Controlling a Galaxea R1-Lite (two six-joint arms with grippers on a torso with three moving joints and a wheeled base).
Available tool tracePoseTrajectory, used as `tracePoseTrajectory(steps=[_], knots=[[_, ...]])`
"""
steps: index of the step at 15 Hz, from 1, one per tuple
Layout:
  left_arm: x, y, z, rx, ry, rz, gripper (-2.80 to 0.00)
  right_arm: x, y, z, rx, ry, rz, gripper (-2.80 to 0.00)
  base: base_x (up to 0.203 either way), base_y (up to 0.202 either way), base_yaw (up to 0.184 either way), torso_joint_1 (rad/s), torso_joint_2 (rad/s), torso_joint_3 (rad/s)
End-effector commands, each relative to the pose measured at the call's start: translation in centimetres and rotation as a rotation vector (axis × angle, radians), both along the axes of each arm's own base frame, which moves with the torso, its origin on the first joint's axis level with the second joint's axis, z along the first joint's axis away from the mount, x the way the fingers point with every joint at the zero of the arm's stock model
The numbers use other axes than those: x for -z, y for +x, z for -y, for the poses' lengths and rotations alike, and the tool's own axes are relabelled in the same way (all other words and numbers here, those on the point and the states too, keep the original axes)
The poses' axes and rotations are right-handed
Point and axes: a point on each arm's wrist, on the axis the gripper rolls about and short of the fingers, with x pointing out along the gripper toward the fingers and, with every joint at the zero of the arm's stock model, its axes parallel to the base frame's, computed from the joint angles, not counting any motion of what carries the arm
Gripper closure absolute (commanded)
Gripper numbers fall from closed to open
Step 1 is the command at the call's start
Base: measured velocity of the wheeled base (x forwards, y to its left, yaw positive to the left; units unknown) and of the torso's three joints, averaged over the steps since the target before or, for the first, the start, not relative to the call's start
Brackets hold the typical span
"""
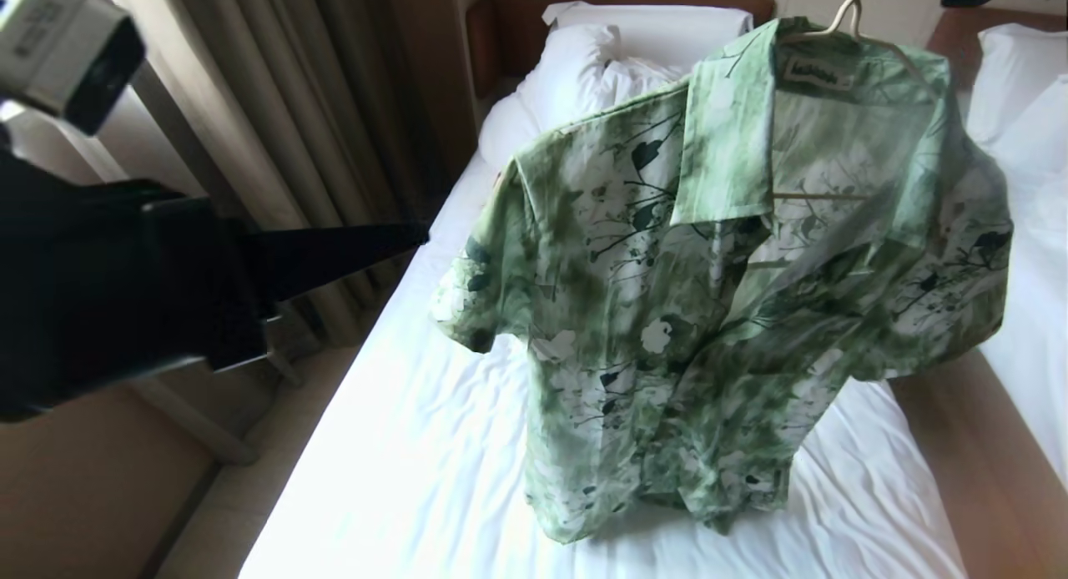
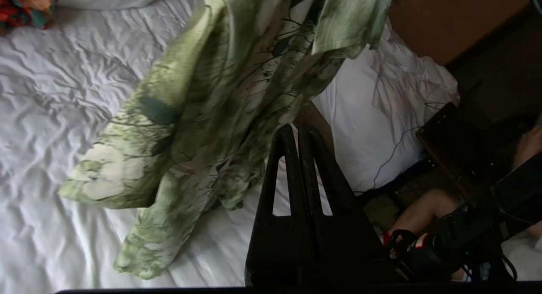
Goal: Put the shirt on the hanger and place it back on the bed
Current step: Take the clothes hanger out of the clothes
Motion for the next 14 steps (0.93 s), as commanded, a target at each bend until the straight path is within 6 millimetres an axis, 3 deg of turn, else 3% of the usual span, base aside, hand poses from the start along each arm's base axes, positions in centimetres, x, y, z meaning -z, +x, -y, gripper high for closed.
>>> tracePoseTrajectory(steps=[1,3,4,9,14], knots=[[1.3,2.4,3.7,0.044,0.056,-0.067,0.00,0.8,1.5,-0.7,-0.004,-0.011,-0.024,0.00,0.000,0.000,0.000,0.000,0.00,0.000],[1.8,3.9,5.9,0.066,0.057,-0.072,0.00,1.2,2.8,-1.1,-0.001,-0.005,-0.011,0.00,0.000,0.000,0.000,0.000,0.00,0.000],[1.9,4.7,6.9,0.076,0.046,-0.063,-2.80,1.5,3.4,-1.4,-0.001,-0.004,-0.008,0.00,0.000,0.000,0.000,0.000,0.00,0.000],[1.7,7.4,9.8,0.108,0.016,-0.041,-2.80,2.1,4.4,-1.8,-0.002,-0.007,-0.019,0.00,0.000,0.000,0.000,0.000,0.00,0.000],[1.8,9.4,11.8,0.108,-0.016,-0.011,-2.80,1.6,3.9,-1.6,-0.010,0.017,-0.005,0.00,0.000,0.000,0.000,0.000,0.00,0.000]])
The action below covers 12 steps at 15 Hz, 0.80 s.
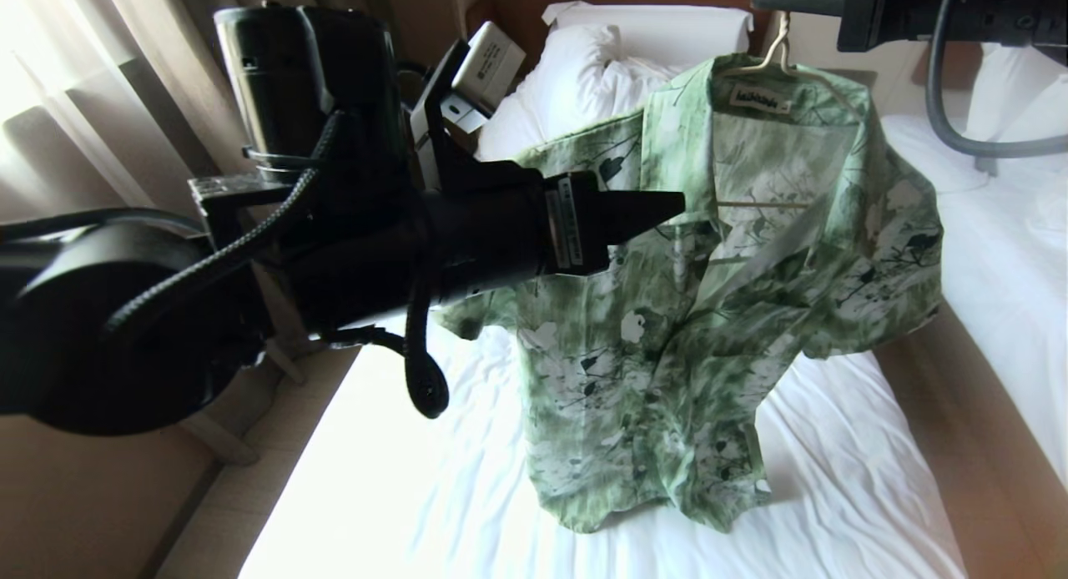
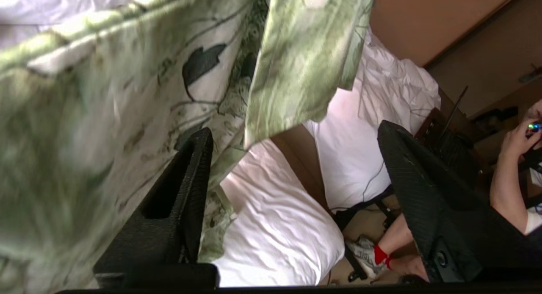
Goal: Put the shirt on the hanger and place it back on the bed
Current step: Take the clothes hanger out of the clothes
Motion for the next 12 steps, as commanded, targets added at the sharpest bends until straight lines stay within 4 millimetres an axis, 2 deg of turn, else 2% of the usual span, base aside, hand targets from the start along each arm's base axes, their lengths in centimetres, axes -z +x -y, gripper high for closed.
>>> tracePoseTrajectory(steps=[1,6,9,12], knots=[[0.2,0.8,1.0,0.004,-0.003,-0.004,-2.80,-0.2,-0.2,0.1,-0.003,0.001,0.005,0.00,0.000,0.000,0.000,0.000,0.00,0.000],[0.6,1.4,2.4,0.018,-0.005,-0.019,-2.80,-0.4,-0.7,0.2,-0.006,0.005,0.008,0.00,0.000,0.000,0.000,0.000,0.00,0.000],[-0.8,1.4,2.6,0.021,-0.044,0.009,-2.80,-0.3,-0.6,0.2,-0.006,0.003,0.002,0.00,0.000,0.000,0.000,0.000,0.00,0.000],[-1.2,0.4,3.2,0.048,-0.070,-0.010,-2.80,-0.1,-0.6,-0.3,-0.019,-0.001,-0.004,0.00,0.000,0.000,0.000,0.000,0.00,0.000]])
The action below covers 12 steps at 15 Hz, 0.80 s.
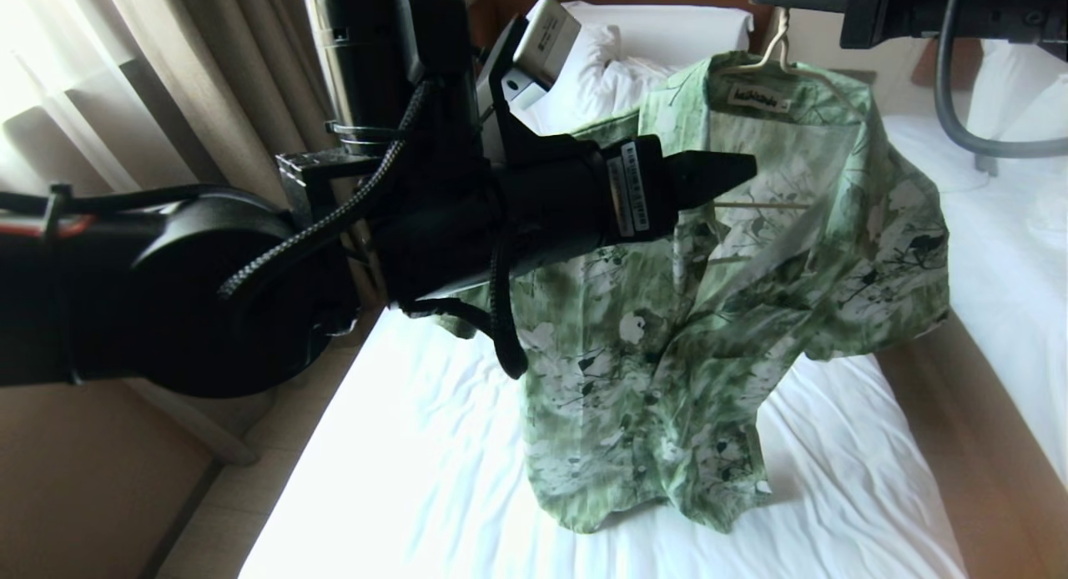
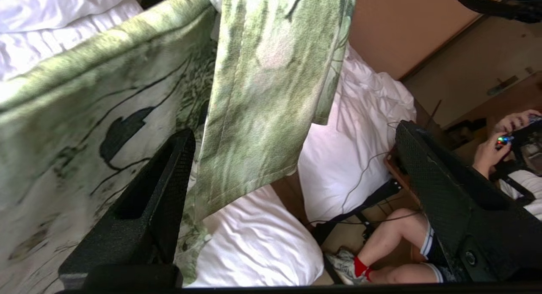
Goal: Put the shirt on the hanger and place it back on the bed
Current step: Take the clothes hanger out of the clothes
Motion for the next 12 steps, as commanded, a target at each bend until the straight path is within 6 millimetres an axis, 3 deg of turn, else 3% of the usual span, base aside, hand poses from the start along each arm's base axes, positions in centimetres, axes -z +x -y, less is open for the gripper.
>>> tracePoseTrajectory(steps=[1,8,9,12], knots=[[-0.3,-0.3,0.2,0.012,-0.010,0.003,-2.80,0.0,0.0,-0.2,-0.006,-0.002,-0.001,0.00,0.000,0.000,0.000,0.000,0.00,0.000],[-0.2,0.0,1.5,0.025,-0.017,0.009,-2.80,0.1,-0.4,-0.6,-0.026,-0.004,-0.005,0.00,0.000,0.000,0.000,0.000,0.00,0.000],[-0.2,0.1,1.6,0.025,-0.015,0.010,0.00,0.0,-0.5,-0.6,-0.026,-0.003,-0.004,0.00,0.000,0.000,0.000,0.000,0.00,0.000],[-0.3,0.3,1.7,0.020,-0.017,0.017,0.00,-0.2,-0.8,-0.4,-0.026,0.000,0.003,0.00,0.000,0.000,0.000,0.000,0.00,0.000]])
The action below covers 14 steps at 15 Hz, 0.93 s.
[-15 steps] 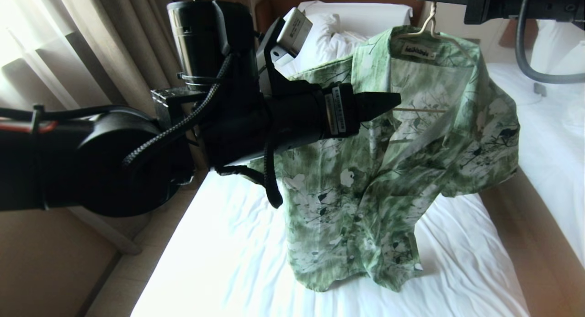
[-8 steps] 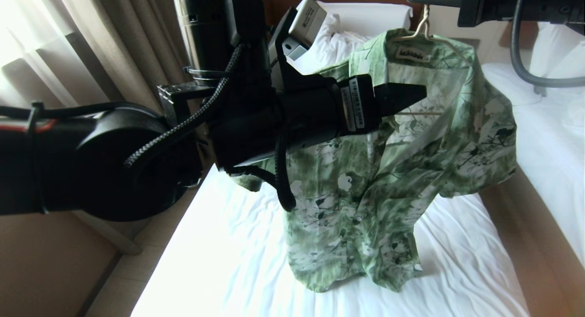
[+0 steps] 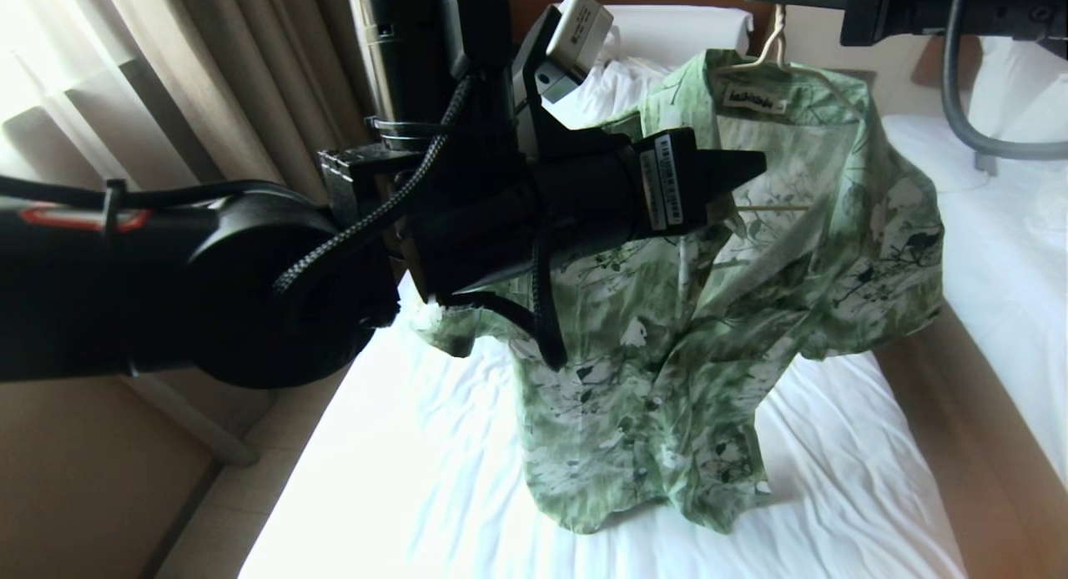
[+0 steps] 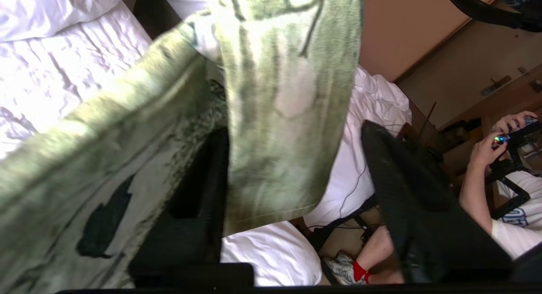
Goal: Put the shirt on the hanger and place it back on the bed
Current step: Take the clothes hanger out of the clothes
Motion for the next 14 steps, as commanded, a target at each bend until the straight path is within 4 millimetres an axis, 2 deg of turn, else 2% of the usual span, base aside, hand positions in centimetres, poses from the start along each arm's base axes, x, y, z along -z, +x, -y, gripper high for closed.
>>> tracePoseTrajectory(steps=[1,6,14], knots=[[-0.1,0.2,0.0,-0.003,-0.005,0.002,0.00,-0.1,-0.2,0.0,-0.004,0.000,0.003,0.00,0.000,0.000,0.000,0.000,0.00,0.000],[-0.7,0.9,-1.0,-0.044,-0.024,0.035,0.00,0.0,-0.3,0.1,-0.003,-0.007,-0.010,0.00,0.000,0.000,0.000,0.000,0.00,0.000],[-2.3,-3.6,-6.3,-0.107,-0.033,0.055,0.00,0.3,0.3,0.0,0.017,-0.030,0.000,0.00,0.000,0.000,0.000,0.000,0.00,0.000]])
